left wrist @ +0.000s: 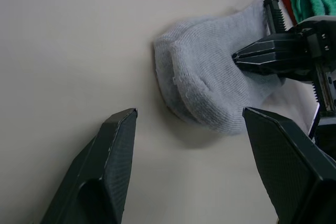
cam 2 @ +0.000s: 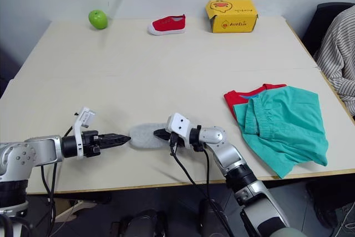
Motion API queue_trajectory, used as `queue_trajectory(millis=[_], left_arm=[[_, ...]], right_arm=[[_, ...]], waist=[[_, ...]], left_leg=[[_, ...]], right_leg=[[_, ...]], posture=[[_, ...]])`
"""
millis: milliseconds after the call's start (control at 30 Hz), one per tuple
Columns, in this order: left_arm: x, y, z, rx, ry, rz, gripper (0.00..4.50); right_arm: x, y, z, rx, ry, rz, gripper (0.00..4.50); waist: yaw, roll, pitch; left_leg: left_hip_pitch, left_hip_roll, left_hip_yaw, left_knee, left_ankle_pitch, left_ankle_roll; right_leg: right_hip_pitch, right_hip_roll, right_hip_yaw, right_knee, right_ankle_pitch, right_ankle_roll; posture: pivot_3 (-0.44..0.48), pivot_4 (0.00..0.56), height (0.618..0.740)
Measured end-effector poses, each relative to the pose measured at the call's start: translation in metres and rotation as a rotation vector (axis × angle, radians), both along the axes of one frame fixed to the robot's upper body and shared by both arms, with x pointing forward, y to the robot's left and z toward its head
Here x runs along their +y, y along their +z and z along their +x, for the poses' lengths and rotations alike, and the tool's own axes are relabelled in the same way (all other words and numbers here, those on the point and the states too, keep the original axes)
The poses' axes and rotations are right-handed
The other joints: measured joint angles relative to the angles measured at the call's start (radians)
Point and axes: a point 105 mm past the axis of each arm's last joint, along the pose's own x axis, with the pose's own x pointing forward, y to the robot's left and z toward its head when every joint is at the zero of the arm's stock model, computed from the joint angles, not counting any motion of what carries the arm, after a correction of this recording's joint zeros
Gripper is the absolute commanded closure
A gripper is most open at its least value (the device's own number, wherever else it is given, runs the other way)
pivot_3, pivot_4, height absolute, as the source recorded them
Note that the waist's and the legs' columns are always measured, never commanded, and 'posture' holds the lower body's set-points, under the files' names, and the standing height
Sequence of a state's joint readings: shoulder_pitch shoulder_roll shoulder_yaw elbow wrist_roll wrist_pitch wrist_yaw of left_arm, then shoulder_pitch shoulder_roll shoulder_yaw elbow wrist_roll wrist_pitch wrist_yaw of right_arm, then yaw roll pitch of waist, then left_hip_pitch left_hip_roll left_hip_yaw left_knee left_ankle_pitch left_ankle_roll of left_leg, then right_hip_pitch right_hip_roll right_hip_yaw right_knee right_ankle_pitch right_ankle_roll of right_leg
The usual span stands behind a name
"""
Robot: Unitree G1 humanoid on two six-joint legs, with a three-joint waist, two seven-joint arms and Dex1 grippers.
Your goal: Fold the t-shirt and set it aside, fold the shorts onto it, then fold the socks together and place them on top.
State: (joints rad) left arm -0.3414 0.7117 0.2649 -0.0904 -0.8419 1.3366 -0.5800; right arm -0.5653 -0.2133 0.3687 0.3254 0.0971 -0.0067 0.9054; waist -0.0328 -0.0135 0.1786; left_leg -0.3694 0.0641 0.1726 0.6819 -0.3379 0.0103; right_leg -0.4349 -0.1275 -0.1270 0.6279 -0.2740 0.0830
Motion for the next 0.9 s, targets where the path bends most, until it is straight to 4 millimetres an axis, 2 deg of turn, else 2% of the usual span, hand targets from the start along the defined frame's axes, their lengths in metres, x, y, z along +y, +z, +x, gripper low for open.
queue_trajectory(millis=[67, 167, 433, 467, 667, 900], left_arm=[[-0.004, -0.003, 0.003, 0.012, 0.008, -0.019, 1.14], [-0.010, -0.005, 0.010, 0.020, 0.034, -0.033, 1.74], [-0.027, -0.013, 0.009, 0.095, 0.031, -0.097, 4.27], [-0.029, -0.014, 0.010, 0.095, 0.033, -0.097, 4.47], [-0.033, -0.008, 0.015, 0.066, 0.030, -0.102, 4.47], [-0.040, 0.019, 0.022, -0.063, -0.041, -0.082, 4.47]], right_arm=[[-0.001, -0.001, 0.001, 0.003, -0.001, -0.007, 4.50], [-0.003, -0.003, 0.002, 0.009, -0.007, -0.011, 4.50], [-0.002, -0.003, 0.001, 0.012, 0.003, -0.010, 4.50], [-0.002, -0.003, 0.001, 0.011, 0.003, -0.010, 4.50], [-0.003, -0.003, 0.002, 0.008, -0.001, -0.013, 4.50], [-0.005, -0.003, 0.004, 0.007, -0.018, -0.017, 4.50]], waist=[[0.004, 0.000, -0.001], [0.007, 0.001, -0.003], [0.003, 0.001, -0.003], [0.003, 0.001, -0.003], [0.004, 0.001, -0.003], [0.004, 0.001, -0.003]], left_leg=[[0.002, 0.000, -0.001, 0.000, 0.000, 0.000], [0.004, -0.002, -0.004, 0.000, 0.000, 0.000], [0.002, -0.001, -0.004, 0.000, 0.000, 0.000], [0.002, -0.001, -0.004, 0.000, 0.000, 0.000], [0.002, -0.001, -0.004, 0.000, 0.000, 0.000], [0.001, -0.001, -0.005, 0.000, 0.000, 0.000]], right_leg=[[0.004, -0.001, -0.001, -0.001, 0.000, 0.000], [0.006, -0.003, -0.001, -0.002, 0.000, 0.000], [0.006, -0.002, -0.002, -0.001, 0.000, 0.000], [0.006, -0.002, -0.002, -0.001, 0.000, 0.000], [0.006, -0.002, -0.002, -0.001, 0.000, 0.000], [0.005, -0.002, -0.002, -0.001, 0.000, 0.000]], posture=[[0.000, 0.150, 0.740], [0.000, 0.150, 0.740], [0.000, 0.150, 0.740], [0.000, 0.150, 0.740], [0.000, 0.150, 0.740], [0.000, 0.150, 0.740]])
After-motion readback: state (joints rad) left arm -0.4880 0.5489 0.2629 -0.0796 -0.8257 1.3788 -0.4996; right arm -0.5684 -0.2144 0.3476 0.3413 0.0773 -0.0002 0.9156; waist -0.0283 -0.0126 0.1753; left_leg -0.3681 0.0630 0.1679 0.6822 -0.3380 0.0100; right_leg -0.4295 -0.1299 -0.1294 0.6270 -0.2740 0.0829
